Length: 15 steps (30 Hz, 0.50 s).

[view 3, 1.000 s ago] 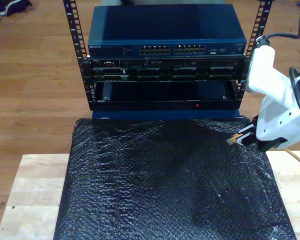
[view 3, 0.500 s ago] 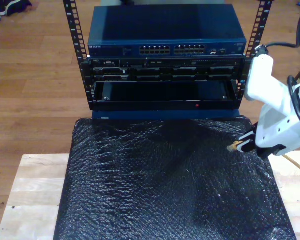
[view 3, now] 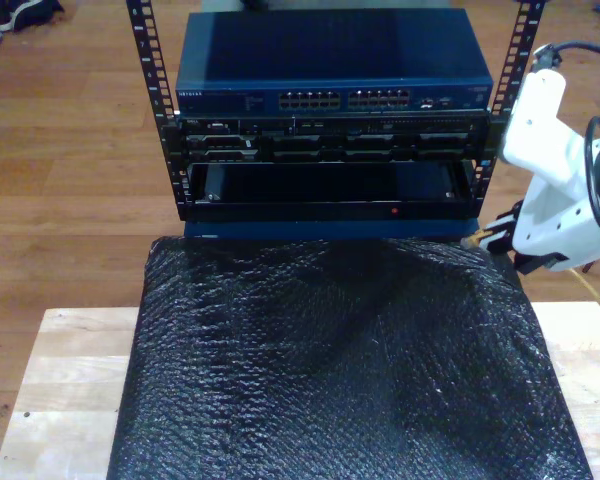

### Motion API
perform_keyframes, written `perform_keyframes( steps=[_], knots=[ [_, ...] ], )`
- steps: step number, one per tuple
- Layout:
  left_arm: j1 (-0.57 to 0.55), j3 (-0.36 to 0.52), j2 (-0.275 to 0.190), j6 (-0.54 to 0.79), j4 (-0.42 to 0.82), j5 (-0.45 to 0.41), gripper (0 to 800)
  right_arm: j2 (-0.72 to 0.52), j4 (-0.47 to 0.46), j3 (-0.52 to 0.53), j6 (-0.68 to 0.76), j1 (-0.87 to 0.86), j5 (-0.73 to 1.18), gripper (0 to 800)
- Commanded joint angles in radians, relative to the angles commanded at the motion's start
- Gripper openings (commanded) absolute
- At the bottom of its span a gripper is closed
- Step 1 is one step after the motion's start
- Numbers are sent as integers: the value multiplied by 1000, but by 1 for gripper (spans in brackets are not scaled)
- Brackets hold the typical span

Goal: Grab the cable and plug it in

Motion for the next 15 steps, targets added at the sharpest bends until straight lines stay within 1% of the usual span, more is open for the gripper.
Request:
perform_keyframes(
  steps=[5, 9, 15],
  knots=[
    [0, 0, 2, 0, 0, 0, 800, 2, -46, 48, -29, 2, -101, 0],
    [0, 0, 2, 0, 0, 0, 800, 2, -80, 81, -35, 3, -222, 0],
    [0, 0, 2, 0, 0, 0, 800, 28, -152, 89, -38, 20, -417, 0]
  ],
)
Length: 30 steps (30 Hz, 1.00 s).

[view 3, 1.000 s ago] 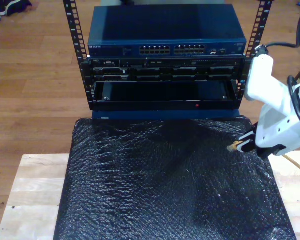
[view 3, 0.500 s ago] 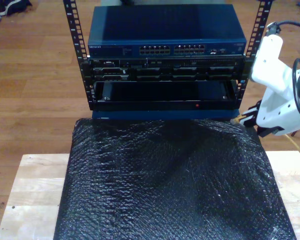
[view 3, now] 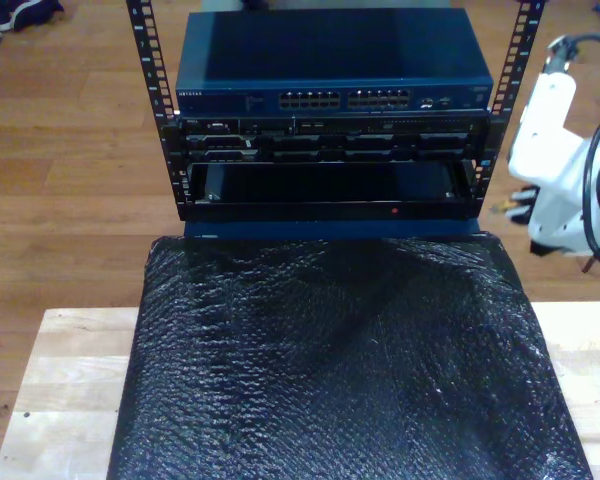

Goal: Grab the cable and plug it in

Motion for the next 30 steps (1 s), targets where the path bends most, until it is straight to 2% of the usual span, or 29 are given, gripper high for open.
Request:
perform_keyframes(
  steps=[8, 14, 20, 25, 30],
  knots=[
    [0, 0, 0, 0, 0, 0, 800, 12, -25, 23, -3, 25, -146, 0],
    [0, 0, 0, 0, 0, 0, 800, 35, -158, 21, 3, 23, -265, 0],
    [0, 0, 0, 0, 0, 0, 800, 49, -169, 18, 3, 23, -281, 0],
    [0, 0, 0, 0, 0, 0, 800, 86, -204, 29, 0, 23, -376, 0],
    [0, 0, 0, 0, 0, 0, 800, 80, -216, 101, 0, 21, -442, 0]
  ],
)
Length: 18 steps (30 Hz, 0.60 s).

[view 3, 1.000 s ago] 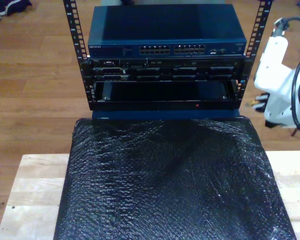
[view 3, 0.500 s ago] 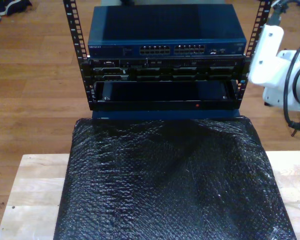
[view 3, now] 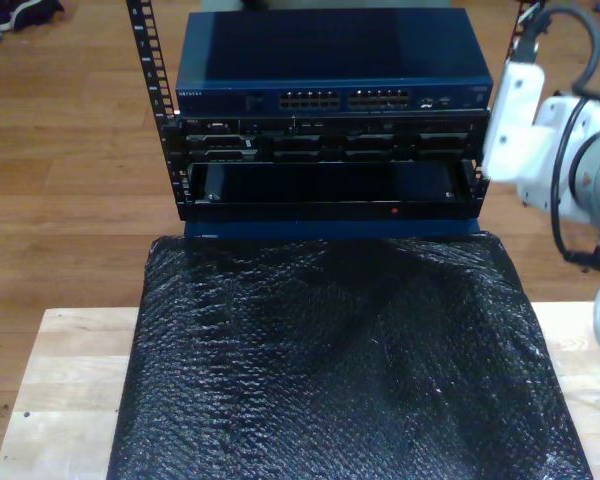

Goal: Grab the cable and plug it in

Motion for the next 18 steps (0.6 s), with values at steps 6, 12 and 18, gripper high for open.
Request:
perform_keyframes(
  steps=[6, 12, 18],
  knots=[
    [0, 0, 0, 0, 0, 0, 800, -32, -2, 49, -2, 23, -61, 0],
    [0, 0, 0, 0, 0, 0, 800, -29, -77, 54, -3, 54, -64, 0],
    [0, 0, 0, 0, 0, 0, 800, -28, -153, 57, -3, 52, -63, 0]
  ],
)
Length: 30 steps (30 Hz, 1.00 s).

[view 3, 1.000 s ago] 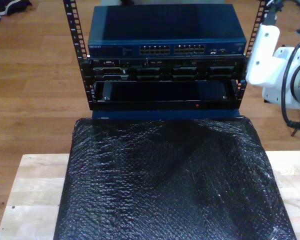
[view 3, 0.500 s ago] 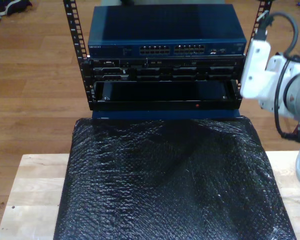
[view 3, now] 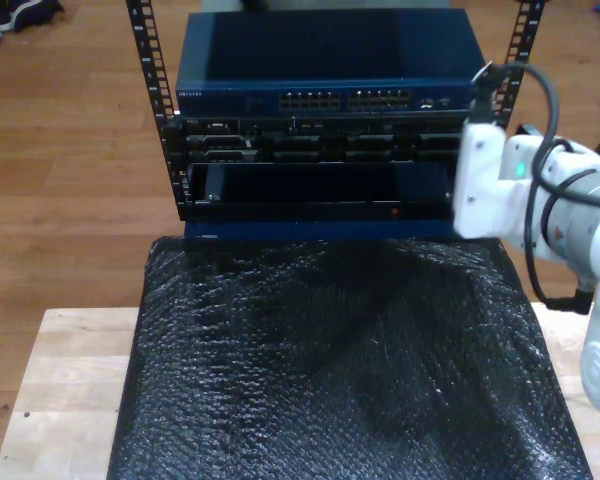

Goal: Grab the cable and plug it in

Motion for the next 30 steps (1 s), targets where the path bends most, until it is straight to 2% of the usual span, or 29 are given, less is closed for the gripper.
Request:
perform_keyframes(
  steps=[8, 14, 20, 30],
  knots=[
    [0, 0, 0, 0, 0, 0, 800, 5, 0, 14, 0, -3, -78, 0],
    [0, 0, 0, 0, 0, 0, 800, 58, 0, -34, 2, -3, -95, 0],
    [0, 0, 0, 0, 0, 0, 800, 78, -15, -35, 0, 0, -114, 0],
    [0, 0, 0, 0, 0, 0, 800, 167, -14, 41, 0, -3, -462, 0]
  ],
)
